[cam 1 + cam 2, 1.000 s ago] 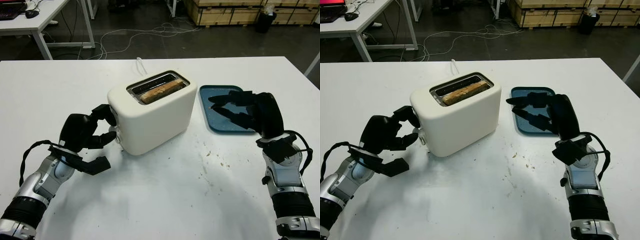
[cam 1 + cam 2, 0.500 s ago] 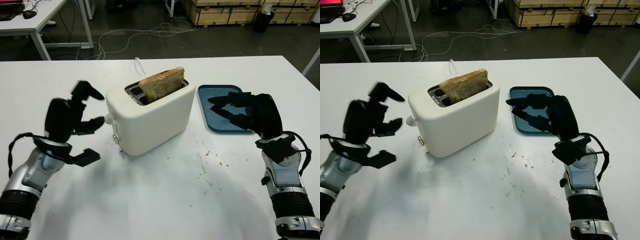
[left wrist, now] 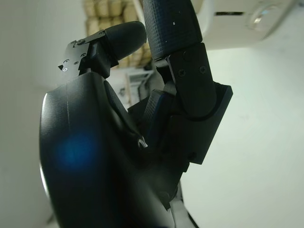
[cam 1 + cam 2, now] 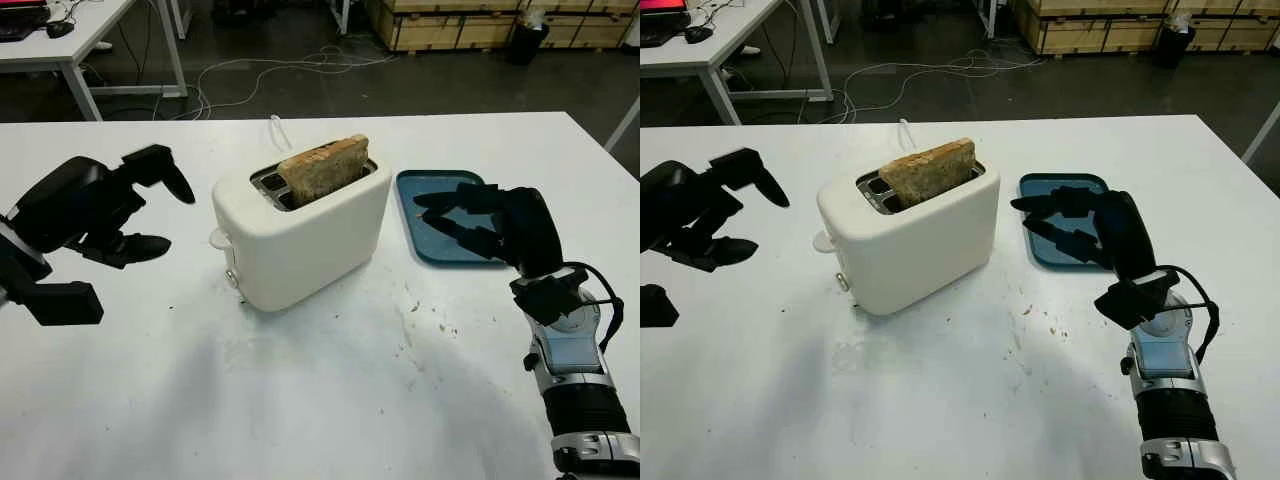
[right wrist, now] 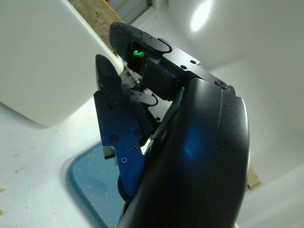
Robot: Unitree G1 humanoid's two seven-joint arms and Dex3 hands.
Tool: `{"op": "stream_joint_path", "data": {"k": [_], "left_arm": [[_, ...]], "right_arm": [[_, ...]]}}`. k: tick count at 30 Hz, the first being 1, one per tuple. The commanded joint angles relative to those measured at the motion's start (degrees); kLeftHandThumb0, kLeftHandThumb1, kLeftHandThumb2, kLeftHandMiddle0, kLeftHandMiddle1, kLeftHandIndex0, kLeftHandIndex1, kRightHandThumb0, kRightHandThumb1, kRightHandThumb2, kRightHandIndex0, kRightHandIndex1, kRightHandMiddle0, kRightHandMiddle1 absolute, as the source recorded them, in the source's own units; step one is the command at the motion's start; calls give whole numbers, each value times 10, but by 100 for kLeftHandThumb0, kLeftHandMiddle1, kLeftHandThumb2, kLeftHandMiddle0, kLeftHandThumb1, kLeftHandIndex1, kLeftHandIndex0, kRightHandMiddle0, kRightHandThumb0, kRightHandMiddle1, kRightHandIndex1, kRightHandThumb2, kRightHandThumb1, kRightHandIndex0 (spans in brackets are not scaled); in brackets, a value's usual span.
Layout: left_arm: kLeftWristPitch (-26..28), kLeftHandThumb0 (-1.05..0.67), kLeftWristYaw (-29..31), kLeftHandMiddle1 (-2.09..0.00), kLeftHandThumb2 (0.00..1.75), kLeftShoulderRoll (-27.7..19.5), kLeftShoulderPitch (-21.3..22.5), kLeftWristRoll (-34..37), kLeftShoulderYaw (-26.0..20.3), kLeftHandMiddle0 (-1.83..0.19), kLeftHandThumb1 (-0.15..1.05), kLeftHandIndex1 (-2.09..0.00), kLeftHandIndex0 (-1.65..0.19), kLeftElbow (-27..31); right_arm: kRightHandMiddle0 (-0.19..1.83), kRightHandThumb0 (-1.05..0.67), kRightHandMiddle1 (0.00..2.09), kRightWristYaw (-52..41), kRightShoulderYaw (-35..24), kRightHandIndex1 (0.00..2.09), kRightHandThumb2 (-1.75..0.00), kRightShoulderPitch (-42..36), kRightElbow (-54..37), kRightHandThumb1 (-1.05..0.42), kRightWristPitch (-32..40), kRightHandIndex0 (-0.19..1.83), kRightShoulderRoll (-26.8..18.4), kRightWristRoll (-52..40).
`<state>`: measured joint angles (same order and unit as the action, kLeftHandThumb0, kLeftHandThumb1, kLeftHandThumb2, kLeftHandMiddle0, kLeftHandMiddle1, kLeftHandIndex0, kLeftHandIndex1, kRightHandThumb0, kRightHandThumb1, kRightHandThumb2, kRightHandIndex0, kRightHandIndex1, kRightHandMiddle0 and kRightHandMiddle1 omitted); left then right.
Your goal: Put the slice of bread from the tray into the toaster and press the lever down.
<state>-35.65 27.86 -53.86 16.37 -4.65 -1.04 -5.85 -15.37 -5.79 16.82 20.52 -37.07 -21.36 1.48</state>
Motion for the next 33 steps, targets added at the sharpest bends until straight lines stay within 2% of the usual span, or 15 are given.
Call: {"op": "stream_joint_path", "data": {"k": [1, 4, 7, 10, 13, 18, 30, 33], "left_arm": [[5, -105, 31, -175, 75, -9, 18, 10, 5, -154, 92, -161, -4, 4], [8, -105, 64, -175, 78, -8, 32, -6, 13, -157, 92, -164, -8, 4], [10, -105, 71, -175, 81, 3, 43, -34, 21, -157, 92, -163, -5, 2], [17, -105, 41, -175, 85, 26, 45, -86, 28, -157, 92, -163, -1, 5], [45, -105, 12, -175, 94, 35, 40, -166, 32, -157, 92, -172, 0, 27], [92, -105, -1, -175, 108, 39, 32, -251, 38, -157, 92, -174, 0, 68], [155, -105, 50, -175, 110, 34, 22, -249, 47, -157, 92, -175, 0, 104], [144, -105, 43, -175, 107, 38, 13, -234, 41, -157, 92, -175, 0, 98]], "right_arm": [[114, -21, 2, 6, -2, 90, -2, 3, -2, -92, -7, 84, -7, 7], [114, -20, 2, 7, -2, 90, -2, 3, -4, -92, -7, 84, -7, 6], [114, -20, 2, 11, -1, 90, -2, 0, -11, -92, 2, 84, -6, 10], [114, -21, 2, 8, -1, 89, -3, -1, -9, -92, -1, 84, -5, 3], [114, -21, 2, 6, -2, 89, -2, 1, -5, -92, -7, 85, -5, 1], [113, -20, 2, 6, 0, 89, -3, -2, -13, -92, 3, 84, -7, 5], [114, -21, 2, 7, 0, 87, -2, 3, -8, -92, -3, 86, -9, 7], [114, -21, 2, 7, 0, 87, -2, 3, -8, -92, -3, 85, -9, 7]]}}
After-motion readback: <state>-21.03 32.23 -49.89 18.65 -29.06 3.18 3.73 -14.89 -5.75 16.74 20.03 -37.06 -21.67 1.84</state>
